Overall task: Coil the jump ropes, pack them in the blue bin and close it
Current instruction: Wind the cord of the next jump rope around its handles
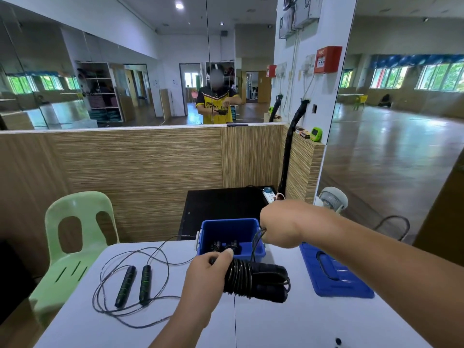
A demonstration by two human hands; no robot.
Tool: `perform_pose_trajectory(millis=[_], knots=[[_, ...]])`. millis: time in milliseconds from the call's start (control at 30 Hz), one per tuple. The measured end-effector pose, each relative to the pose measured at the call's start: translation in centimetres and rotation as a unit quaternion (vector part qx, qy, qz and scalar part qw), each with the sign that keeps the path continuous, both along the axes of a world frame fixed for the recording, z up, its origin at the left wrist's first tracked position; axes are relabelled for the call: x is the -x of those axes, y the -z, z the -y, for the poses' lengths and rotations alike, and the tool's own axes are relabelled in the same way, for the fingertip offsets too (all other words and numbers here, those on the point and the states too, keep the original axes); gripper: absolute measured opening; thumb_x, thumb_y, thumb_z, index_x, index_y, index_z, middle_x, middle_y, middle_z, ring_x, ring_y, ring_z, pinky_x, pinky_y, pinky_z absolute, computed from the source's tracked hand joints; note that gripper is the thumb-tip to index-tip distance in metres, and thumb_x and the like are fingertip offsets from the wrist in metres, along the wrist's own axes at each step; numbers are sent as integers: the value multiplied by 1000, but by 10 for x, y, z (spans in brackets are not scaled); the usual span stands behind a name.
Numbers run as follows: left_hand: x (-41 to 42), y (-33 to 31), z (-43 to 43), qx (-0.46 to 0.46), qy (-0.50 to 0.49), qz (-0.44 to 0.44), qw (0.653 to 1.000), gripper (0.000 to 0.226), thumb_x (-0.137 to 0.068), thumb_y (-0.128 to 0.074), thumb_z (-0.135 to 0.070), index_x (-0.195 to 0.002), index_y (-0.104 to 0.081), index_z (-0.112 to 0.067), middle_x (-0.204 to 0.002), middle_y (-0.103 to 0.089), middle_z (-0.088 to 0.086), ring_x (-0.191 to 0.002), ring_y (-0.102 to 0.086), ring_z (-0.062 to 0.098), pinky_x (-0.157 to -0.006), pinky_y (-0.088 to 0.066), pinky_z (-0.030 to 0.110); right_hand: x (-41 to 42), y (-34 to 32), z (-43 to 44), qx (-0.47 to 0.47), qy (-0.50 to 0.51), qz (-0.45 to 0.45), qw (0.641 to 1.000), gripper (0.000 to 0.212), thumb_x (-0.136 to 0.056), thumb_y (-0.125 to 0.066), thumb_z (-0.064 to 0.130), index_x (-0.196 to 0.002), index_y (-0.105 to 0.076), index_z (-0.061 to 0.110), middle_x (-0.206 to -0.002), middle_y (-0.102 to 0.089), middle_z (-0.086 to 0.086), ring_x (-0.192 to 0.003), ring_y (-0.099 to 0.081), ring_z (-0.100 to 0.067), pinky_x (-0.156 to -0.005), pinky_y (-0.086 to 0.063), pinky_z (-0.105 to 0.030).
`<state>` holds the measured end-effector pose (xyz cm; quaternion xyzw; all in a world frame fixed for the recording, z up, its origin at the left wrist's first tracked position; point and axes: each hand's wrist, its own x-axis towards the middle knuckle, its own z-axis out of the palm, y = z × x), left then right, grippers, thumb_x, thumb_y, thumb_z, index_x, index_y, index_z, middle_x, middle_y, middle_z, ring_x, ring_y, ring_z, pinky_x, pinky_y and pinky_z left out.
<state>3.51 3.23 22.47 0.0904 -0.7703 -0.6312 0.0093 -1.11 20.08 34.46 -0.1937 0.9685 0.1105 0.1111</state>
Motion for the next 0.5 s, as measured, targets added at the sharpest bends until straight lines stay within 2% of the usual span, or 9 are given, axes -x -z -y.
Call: perform_pose_trajectory(millis=[167, 233, 300, 367, 500], knots=[[6, 6, 3, -22, -56, -2, 998, 46, -99, -61, -37, -65, -57, -8, -54, -44, -2, -49, -36, 14, -52, -29, 28, -37, -3, 6, 167, -16, 82, 982, 31, -99, -50, 30, -74, -59, 17, -73, -56, 2, -68, -53, -16, -57, -39, -30], [9, 3, 7, -54, -80, -2, 995, 50, -99, -62, -34, -53, -49, -17, -51, -41, -2, -49, -33, 16, -53, -25, 29, -51, 10, 7, 274, 19, 99, 956, 30, -100, -49, 30, -78, -64, 16, -72, -58, 4, -72, -57, -16, -60, -40, -29], [10, -1, 9, -76, -94, -5, 993, 56, -98, -63, -33, -47, -42, -22, -49, -37, -3, -46, -30, 15, -48, -22, 27, -63, 28, 8, 354, 44, 97, 929, 31, -103, -47, 32, -85, -67, 15, -72, -57, 6, -69, -54, -10, -60, -39, -24], [11, -3, 9, -87, -97, -5, 991, 55, -98, -63, -34, -48, -44, -22, -49, -40, -2, -45, -31, 14, -45, -23, 25, -72, 49, 10, 415, 61, 88, 903, 30, -103, -46, 31, -84, -65, 18, -70, -54, 7, -67, -50, -7, -60, -37, -24], [15, -3, 8, -110, -104, 16, 988, 45, -97, -62, -38, -61, -51, -15, -54, -43, 2, -48, -34, 17, -46, -25, 26, -78, 93, 12, 542, 93, 104, 829, 29, -103, -45, 28, -79, -60, 24, -60, -51, 7, -59, -46, -7, -62, -38, -28]])
